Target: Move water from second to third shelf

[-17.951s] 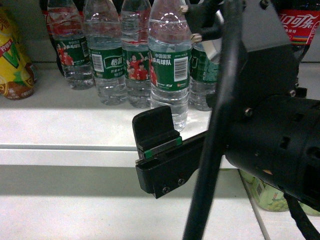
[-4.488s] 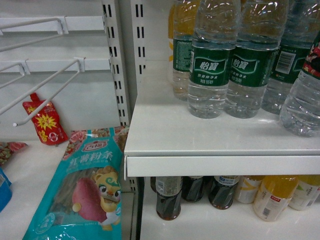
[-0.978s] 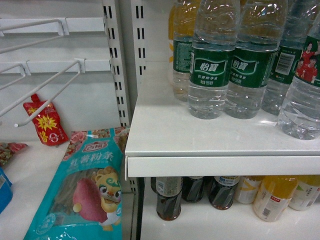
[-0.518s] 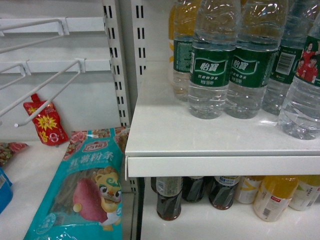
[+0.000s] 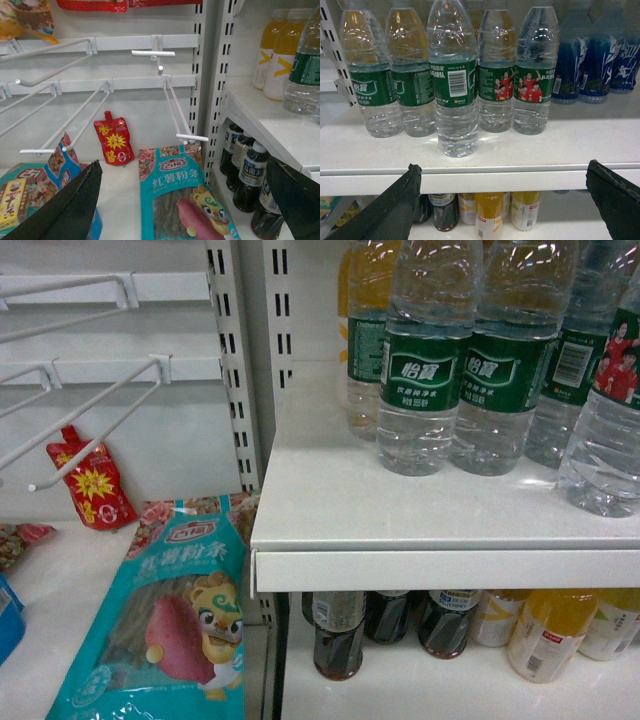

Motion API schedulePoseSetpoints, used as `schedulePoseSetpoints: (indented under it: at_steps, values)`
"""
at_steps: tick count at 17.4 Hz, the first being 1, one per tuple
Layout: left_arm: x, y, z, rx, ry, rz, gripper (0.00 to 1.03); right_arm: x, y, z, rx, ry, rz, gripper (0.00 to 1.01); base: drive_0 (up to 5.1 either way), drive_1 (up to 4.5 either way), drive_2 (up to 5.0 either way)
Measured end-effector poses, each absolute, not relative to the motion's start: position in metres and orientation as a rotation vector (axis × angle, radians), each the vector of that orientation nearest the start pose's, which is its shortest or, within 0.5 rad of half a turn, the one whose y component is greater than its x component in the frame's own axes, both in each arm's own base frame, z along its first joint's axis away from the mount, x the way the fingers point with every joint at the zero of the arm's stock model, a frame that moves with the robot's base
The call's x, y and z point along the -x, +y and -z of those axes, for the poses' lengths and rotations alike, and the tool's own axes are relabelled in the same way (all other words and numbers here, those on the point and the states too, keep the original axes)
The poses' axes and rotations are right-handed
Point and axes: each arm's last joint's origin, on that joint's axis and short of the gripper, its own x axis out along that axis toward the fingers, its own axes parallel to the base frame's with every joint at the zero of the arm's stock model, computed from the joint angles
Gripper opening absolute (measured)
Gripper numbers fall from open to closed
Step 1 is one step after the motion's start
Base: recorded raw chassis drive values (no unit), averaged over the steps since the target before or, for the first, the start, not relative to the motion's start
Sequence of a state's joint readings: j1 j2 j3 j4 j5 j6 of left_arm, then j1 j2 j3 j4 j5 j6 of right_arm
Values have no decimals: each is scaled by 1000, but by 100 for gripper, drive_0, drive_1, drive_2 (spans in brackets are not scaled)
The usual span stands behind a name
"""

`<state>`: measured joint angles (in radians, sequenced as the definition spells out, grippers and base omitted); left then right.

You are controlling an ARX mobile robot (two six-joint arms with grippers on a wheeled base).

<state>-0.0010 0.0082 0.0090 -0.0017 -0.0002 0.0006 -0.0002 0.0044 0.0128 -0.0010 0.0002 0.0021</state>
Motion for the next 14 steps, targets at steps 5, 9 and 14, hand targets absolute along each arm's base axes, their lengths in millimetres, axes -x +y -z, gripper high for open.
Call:
schedulePoseSetpoints:
  at_steps: [5, 9, 14]
  values:
    - [-98, 0, -166, 0, 2, 0, 98, -97, 0, -167, -2, -5, 0, 98, 0, 0, 0]
    - [-98, 0, -166, -1, 2, 2, 98, -97, 0, -167, -2, -5, 0, 98, 0, 0, 0]
    - [-98, 0, -166, 0, 2, 1, 98, -97, 0, -167, -1, -5, 0, 98, 0, 0, 0]
